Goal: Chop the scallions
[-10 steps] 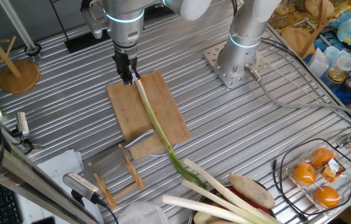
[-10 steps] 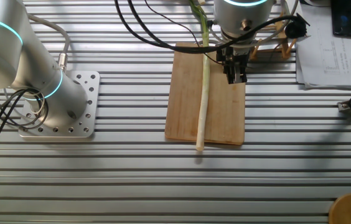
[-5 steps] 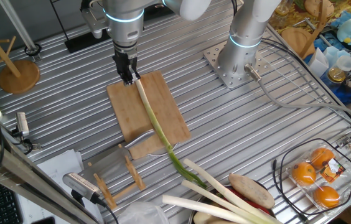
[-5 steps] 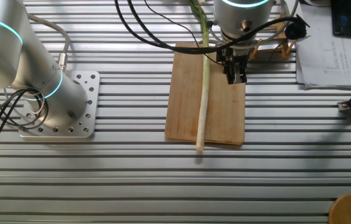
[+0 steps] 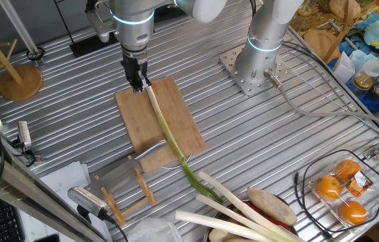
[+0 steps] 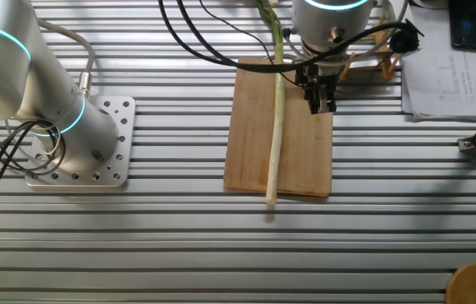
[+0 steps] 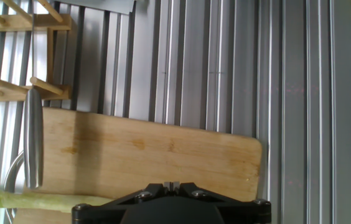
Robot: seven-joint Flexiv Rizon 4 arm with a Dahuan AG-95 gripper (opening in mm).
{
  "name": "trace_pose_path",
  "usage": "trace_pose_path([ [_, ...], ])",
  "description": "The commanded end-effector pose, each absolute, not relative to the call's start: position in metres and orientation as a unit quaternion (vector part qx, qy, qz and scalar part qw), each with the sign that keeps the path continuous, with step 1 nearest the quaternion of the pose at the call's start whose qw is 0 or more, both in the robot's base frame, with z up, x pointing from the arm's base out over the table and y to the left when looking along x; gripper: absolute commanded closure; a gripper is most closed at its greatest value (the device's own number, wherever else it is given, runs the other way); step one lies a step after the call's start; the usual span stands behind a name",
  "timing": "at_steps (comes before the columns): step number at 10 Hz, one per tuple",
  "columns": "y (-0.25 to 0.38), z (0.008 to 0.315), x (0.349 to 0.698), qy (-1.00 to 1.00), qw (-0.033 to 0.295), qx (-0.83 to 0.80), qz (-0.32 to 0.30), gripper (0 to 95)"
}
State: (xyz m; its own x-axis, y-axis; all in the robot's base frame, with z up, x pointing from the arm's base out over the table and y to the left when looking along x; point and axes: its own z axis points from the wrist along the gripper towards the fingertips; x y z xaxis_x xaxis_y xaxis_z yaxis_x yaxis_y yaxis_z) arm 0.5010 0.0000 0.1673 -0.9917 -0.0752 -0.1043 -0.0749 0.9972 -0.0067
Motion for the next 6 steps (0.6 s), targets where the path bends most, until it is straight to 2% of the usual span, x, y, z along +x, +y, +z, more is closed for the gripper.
trace_pose_path([
  [1, 0.0003, 0.1676, 0.5021, 0.998, 0.051, -0.036, 0.000, 95.0],
  [6, 0.0003, 0.1675, 0.5024, 0.998, 0.050, -0.037, 0.001, 95.0],
])
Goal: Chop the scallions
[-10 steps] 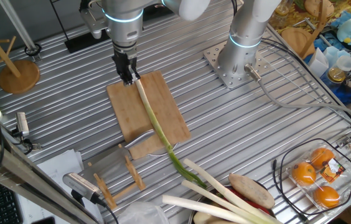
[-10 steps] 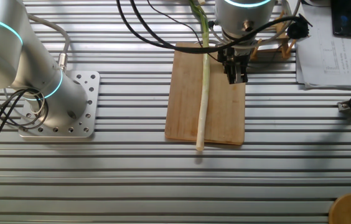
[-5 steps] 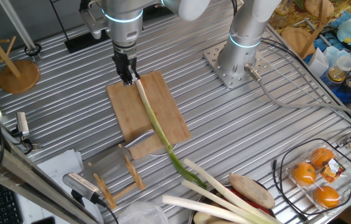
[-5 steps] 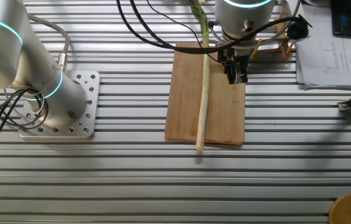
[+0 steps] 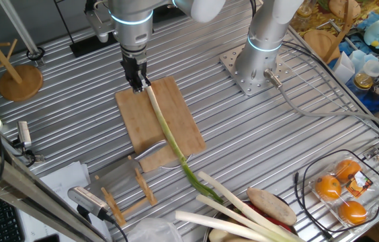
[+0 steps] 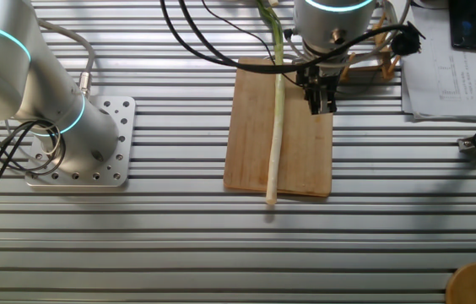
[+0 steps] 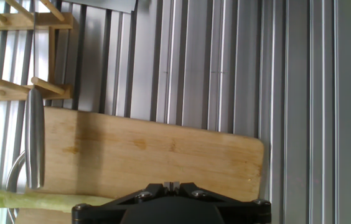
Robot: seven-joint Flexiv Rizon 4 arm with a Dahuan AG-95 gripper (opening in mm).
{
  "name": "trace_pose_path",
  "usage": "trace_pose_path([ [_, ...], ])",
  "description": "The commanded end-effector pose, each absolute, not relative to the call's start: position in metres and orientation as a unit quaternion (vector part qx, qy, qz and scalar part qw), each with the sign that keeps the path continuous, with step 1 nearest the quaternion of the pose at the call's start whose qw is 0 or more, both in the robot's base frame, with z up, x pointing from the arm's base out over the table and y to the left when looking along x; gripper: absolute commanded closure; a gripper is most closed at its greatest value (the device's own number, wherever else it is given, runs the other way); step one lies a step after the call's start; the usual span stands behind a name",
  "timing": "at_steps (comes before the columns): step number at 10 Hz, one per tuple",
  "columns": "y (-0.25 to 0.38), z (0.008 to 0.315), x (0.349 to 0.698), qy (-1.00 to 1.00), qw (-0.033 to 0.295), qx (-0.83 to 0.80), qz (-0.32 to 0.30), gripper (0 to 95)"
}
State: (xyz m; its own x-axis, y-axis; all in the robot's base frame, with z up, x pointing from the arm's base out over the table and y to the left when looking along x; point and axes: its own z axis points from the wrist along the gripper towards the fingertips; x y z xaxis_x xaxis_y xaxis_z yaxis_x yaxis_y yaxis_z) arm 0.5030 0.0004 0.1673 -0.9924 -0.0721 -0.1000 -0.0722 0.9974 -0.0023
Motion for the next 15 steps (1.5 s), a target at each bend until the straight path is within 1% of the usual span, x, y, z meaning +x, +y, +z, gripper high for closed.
trace_pose_path([
  [1, 0.000, 0.167, 0.502, 0.998, 0.050, -0.040, 0.001, 95.0],
  [5, 0.002, 0.168, 0.506, 0.998, 0.050, -0.037, 0.003, 95.0],
  [10, 0.014, 0.163, 0.525, 0.998, 0.050, -0.031, 0.003, 95.0],
  [11, 0.016, 0.163, 0.528, 0.998, 0.050, -0.033, 0.004, 76.0],
  [13, 0.031, 0.164, 0.539, 0.998, 0.046, -0.031, 0.010, 76.0],
  [14, 0.040, 0.163, 0.543, 0.999, 0.036, -0.030, 0.013, 76.0],
  [15, 0.049, 0.161, 0.547, 0.999, 0.031, -0.026, 0.024, 57.0],
])
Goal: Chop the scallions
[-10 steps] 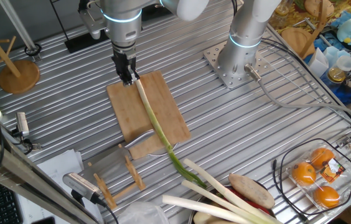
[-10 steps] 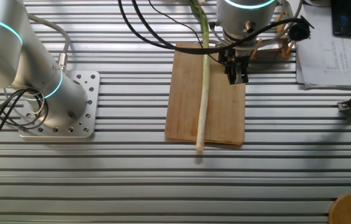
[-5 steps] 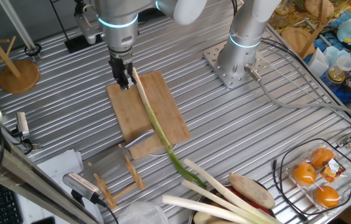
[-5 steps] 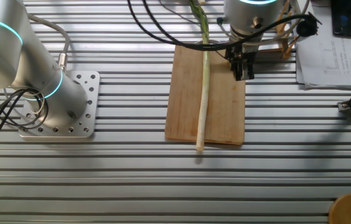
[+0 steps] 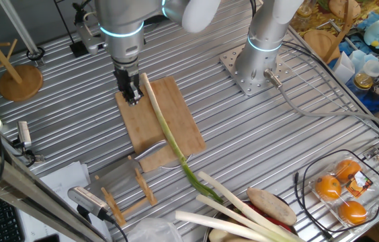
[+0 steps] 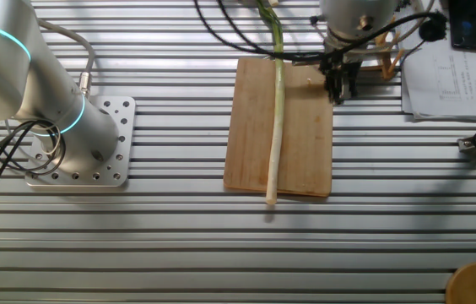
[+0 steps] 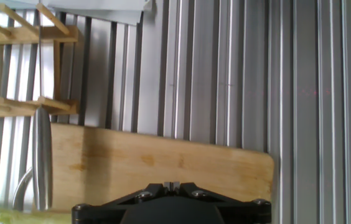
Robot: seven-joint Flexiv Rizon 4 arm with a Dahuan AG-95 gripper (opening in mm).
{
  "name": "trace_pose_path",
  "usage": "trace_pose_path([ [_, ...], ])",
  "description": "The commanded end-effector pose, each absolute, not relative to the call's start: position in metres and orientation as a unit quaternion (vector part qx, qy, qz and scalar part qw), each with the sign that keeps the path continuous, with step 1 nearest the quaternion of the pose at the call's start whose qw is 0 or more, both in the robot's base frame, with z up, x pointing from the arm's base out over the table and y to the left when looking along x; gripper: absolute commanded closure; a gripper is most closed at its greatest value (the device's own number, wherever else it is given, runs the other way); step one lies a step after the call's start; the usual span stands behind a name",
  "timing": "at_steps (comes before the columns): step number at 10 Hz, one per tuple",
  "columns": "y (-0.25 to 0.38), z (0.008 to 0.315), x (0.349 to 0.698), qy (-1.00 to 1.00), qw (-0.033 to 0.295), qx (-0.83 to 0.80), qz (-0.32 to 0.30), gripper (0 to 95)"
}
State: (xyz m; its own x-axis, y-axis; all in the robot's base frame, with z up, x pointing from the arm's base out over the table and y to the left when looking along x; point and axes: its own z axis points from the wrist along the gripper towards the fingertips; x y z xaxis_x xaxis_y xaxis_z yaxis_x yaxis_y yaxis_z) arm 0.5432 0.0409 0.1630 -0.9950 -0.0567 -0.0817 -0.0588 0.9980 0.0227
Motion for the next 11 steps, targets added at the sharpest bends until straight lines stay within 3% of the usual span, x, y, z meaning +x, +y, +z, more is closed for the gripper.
trace_pose_path([
  [1, 0.054, 0.160, 0.549, 0.999, 0.028, -0.025, 0.035, 57.0],
  [7, 0.073, 0.134, 0.560, 0.998, 0.019, -0.017, 0.052, 57.0],
  [11, 0.074, 0.136, 0.559, 0.999, -0.008, -0.039, 0.018, 57.0],
])
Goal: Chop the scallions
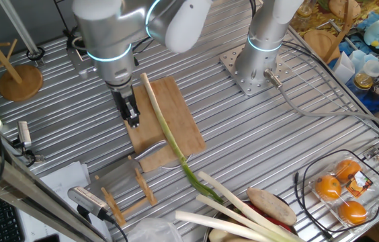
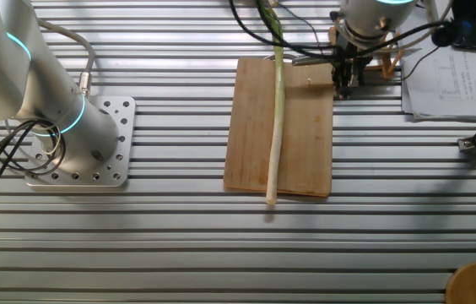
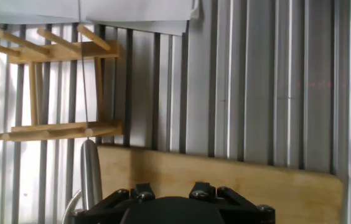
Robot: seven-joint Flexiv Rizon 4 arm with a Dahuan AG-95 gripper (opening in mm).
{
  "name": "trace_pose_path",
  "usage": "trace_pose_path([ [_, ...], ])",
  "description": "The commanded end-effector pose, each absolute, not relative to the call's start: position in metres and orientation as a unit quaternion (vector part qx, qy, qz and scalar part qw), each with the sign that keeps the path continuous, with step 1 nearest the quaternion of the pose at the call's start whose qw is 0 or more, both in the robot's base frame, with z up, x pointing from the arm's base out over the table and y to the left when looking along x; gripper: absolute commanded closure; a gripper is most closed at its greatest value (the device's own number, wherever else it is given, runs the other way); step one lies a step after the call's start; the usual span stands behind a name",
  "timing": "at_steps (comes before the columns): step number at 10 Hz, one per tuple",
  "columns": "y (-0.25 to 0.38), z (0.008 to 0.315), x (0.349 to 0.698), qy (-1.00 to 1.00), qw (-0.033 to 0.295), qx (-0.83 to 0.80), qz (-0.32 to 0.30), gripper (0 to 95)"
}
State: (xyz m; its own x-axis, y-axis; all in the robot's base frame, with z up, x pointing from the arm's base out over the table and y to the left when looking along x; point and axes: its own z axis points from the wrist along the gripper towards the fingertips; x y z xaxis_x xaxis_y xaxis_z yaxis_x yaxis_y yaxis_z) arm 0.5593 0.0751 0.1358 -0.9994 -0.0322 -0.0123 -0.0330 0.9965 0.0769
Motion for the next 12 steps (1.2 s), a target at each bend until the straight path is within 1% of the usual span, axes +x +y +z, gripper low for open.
trace_pose_path([
  [1, 0.0745, 0.1365, 0.5584, 0.998, -0.022, -0.057, -0.010, 57.0],
  [2, 0.0744, 0.1363, 0.5585, 0.997, -0.022, -0.069, -0.022, 57.0],
  [3, 0.0741, 0.1358, 0.5589, 0.997, -0.015, -0.068, -0.020, 57.0],
  [6, 0.0733, 0.1342, 0.5600, 0.997, -0.014, -0.069, -0.019, 57.0],
  [8, 0.0728, 0.1329, 0.5608, 0.997, -0.025, -0.065, -0.017, 57.0],
  [10, 0.0713, 0.1298, 0.5628, 0.998, -0.026, -0.063, -0.013, 57.0],
  [12, 0.0709, 0.1288, 0.5636, 0.998, -0.018, -0.066, -0.004, 57.0],
])
